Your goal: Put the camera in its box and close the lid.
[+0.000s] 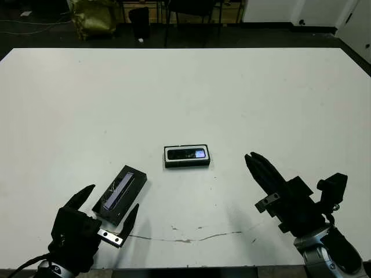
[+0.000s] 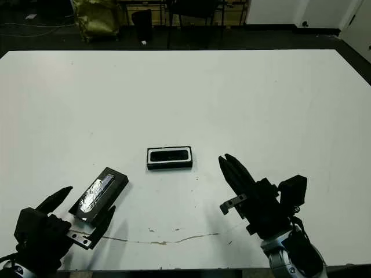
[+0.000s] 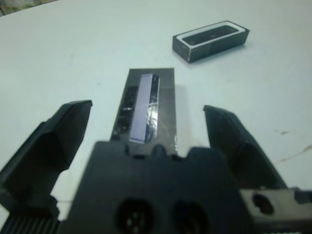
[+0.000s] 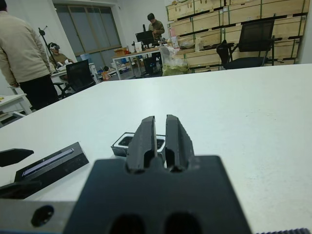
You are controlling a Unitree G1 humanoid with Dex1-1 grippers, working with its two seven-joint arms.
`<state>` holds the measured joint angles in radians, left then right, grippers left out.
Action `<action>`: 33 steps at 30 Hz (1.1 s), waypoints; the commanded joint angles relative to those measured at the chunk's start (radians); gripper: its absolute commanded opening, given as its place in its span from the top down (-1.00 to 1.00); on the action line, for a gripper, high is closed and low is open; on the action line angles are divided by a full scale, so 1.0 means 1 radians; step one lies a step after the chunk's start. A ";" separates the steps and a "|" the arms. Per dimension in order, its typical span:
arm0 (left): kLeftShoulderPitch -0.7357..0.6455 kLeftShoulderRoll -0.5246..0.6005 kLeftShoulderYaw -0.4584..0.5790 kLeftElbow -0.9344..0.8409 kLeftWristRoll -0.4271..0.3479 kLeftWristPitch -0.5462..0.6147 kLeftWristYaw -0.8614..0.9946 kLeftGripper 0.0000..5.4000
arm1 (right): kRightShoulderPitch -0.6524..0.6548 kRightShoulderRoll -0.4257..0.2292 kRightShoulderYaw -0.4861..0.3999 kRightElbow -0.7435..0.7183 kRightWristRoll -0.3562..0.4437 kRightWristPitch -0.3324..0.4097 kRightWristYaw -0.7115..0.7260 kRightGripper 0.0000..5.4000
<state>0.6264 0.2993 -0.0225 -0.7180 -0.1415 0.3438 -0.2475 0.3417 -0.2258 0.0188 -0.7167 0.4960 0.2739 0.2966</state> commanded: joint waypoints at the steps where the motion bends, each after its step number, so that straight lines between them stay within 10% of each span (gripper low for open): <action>1: -0.005 -0.006 0.007 0.007 -0.025 0.049 -0.004 -1.00 | 0.008 -0.011 -0.010 0.024 -0.014 -0.019 0.016 1.00; 33: -0.026 -0.009 -0.003 0.166 -0.014 -0.005 -0.028 -1.00 | 0.021 -0.040 -0.044 -0.007 0.005 0.020 0.013 1.00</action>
<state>0.5876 0.2970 -0.0238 -0.5918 -0.1584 0.3127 -0.2712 0.3508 -0.2493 -0.0199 -0.7146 0.5000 0.2606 0.3251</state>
